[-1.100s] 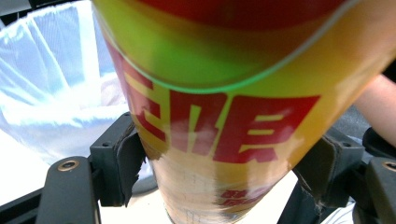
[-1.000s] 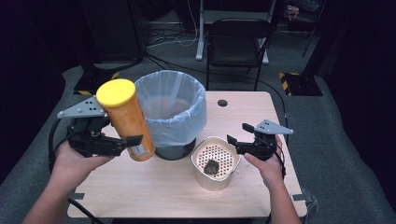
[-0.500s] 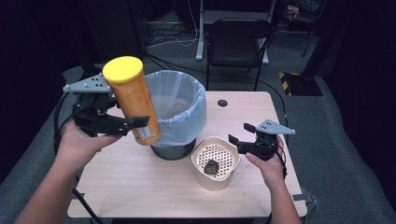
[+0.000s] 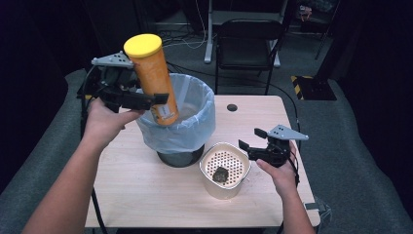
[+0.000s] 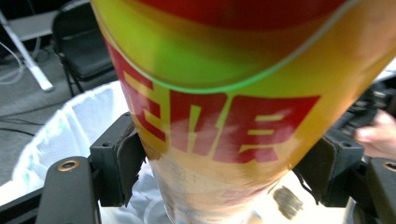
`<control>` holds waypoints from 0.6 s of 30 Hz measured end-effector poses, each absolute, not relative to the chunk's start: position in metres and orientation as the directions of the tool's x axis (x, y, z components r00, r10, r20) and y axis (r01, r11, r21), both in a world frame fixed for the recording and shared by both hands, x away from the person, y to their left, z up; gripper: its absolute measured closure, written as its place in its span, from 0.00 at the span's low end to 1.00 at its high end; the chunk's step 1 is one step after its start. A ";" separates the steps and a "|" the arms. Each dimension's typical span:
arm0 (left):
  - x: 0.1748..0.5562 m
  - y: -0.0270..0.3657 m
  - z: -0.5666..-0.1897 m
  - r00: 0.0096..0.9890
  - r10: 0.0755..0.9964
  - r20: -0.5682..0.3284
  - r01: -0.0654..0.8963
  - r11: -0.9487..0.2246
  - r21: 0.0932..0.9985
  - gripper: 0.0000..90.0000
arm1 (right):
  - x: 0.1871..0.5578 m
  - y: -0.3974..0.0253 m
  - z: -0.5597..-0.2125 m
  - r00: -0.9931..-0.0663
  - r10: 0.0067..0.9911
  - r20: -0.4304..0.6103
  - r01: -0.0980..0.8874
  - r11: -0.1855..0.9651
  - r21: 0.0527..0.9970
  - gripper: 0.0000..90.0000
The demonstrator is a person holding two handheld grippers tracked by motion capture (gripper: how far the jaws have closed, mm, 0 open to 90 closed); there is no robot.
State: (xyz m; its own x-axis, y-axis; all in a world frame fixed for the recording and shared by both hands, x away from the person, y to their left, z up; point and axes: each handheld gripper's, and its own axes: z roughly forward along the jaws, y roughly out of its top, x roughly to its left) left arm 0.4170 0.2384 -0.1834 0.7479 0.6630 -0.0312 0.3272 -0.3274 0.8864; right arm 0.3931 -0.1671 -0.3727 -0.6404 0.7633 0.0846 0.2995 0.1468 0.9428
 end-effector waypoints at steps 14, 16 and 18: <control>0.480 0.215 -0.247 0.635 0.770 -0.071 0.492 -0.331 0.805 0.10 | 0.394 -0.171 -0.374 -0.645 0.759 0.092 0.297 0.139 0.945 0.25; 0.480 0.226 -0.253 0.596 0.800 -0.073 0.503 -0.301 0.810 0.09 | 0.393 -0.169 -0.373 -0.650 0.755 0.086 0.295 0.146 0.944 0.25; 0.477 0.234 -0.255 0.603 0.792 -0.096 0.507 -0.287 0.813 0.10 | 0.393 -0.168 -0.372 -0.652 0.754 0.085 0.290 0.145 0.946 0.25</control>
State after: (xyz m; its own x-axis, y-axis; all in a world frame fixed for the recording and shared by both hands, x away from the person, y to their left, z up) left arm 0.4773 0.2343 -0.2555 0.6026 0.7922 -0.0962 0.5071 -0.2871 0.8127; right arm 0.3925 -0.1682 -0.3723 -0.6518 0.7536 0.0846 0.2902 0.1448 0.9460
